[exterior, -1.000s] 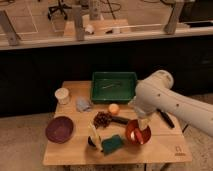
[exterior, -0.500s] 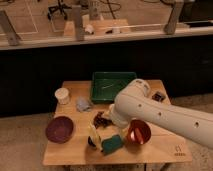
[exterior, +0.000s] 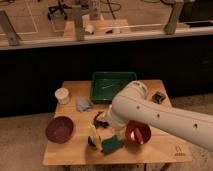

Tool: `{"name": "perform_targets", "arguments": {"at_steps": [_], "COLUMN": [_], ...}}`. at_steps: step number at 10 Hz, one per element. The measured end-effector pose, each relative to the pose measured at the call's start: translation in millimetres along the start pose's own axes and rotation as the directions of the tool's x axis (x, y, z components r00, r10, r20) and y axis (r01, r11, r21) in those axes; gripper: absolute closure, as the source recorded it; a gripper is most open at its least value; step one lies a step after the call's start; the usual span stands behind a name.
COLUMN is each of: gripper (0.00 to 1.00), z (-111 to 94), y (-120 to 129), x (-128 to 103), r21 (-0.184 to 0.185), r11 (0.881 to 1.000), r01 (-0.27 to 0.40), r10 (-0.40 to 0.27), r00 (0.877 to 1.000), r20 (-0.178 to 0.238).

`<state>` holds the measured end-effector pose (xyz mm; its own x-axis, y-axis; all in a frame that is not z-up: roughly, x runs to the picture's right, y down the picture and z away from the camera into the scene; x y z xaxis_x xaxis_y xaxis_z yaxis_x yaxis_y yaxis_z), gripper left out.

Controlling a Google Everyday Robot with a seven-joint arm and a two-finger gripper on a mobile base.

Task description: Place banana in purple bowl

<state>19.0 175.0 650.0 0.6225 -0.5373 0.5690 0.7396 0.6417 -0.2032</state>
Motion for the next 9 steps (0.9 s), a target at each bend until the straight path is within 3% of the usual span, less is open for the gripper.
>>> {"name": "perform_targets", "arguments": {"at_steps": [2,3,4,5,7,9], "gripper": [0.20,0.20,0.20,0.20,0.20,0.20], "z": [8.0,16.0,28.3,34.9,42.3,47.3], "y": [-6.0,-12.8,-23.7,-31.0,-35.7,-38.7], "x": [-6.3,-12.5,-21.2,-26.8,-29.4,-33.3], "r21": [-0.030,-0.050,-0.072,-0.081,-0.102,-0.100], "r11": [0.996,0.987,0.966,0.949,0.924,0.900], "r01": [0.087,0.154,0.249,0.303,0.370,0.424], "r10": [-0.087,-0.153,-0.248,-0.301,-0.366,-0.420], "r00": [0.996,0.988,0.968,0.953,0.929,0.905], "r20": [0.002,0.008,0.023,0.035,0.053,0.060]}}
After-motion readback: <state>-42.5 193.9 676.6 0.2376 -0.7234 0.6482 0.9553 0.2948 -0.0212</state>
